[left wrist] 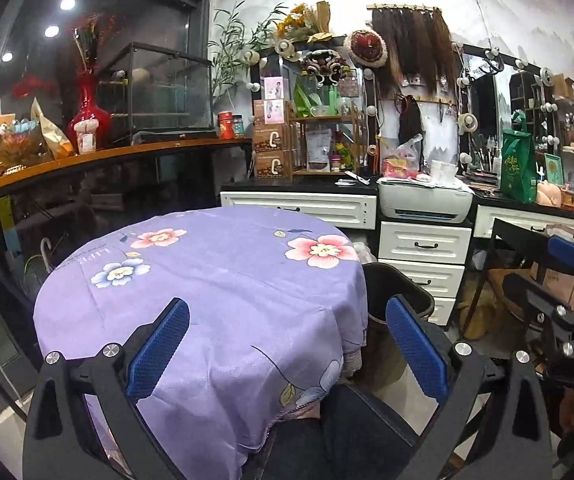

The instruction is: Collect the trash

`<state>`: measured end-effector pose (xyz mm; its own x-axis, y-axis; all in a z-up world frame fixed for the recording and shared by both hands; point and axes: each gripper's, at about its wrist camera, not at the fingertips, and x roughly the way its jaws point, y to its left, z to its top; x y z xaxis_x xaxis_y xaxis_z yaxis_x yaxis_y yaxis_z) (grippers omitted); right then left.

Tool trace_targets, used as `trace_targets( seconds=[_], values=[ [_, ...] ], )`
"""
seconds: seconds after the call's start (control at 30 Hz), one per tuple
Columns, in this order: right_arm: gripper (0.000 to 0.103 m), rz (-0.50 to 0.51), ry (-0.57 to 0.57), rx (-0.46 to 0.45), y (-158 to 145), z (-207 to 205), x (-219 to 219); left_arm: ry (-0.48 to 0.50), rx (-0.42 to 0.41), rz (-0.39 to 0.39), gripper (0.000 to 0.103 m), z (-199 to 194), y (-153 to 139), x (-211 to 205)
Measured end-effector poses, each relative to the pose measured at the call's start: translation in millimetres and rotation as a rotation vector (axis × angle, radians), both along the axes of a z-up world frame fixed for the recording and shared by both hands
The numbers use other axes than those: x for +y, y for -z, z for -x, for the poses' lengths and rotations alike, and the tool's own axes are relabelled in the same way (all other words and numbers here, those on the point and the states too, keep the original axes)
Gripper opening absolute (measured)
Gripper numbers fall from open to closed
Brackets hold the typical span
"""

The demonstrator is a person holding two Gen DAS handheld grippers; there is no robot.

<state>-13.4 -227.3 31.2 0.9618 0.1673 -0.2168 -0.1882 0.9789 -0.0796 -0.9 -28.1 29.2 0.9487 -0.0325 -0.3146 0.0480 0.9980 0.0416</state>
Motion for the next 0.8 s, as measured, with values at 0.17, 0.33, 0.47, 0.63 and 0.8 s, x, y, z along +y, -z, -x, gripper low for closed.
trace_targets(
  seconds=[0.17, 0.33, 0.47, 0.63, 0.8],
  values=[
    [0.097, -0.004, -0.001, 0.008, 0.8, -4.5, -0.1, 0.006, 0.009, 0.010, 0.098, 2.0, 3.8, 1.8],
    [0.097, 0.002, 0.000, 0.004, 1.8, -3.7, 0.0, 0.005, 0.010, 0.022, 0.098, 1.2, 4.6, 4.2],
    [0.097, 0.000, 0.002, 0.006, 2.0, -4.0, -0.8, 0.007, 0.013, 0.027, 0.098, 1.1, 5.4, 5.9],
    [0.097, -0.002, 0.001, 0.007, 1.9, -4.4, -0.7, 0.008, 0.011, 0.023, 0.098, 1.9, 5.3, 5.8],
    [0.097, -0.003, -0.001, 0.009, 2.7, -4.8, -0.1, 0.006, 0.008, 0.032, 0.098, 2.4, 3.9, 7.0]
  ],
)
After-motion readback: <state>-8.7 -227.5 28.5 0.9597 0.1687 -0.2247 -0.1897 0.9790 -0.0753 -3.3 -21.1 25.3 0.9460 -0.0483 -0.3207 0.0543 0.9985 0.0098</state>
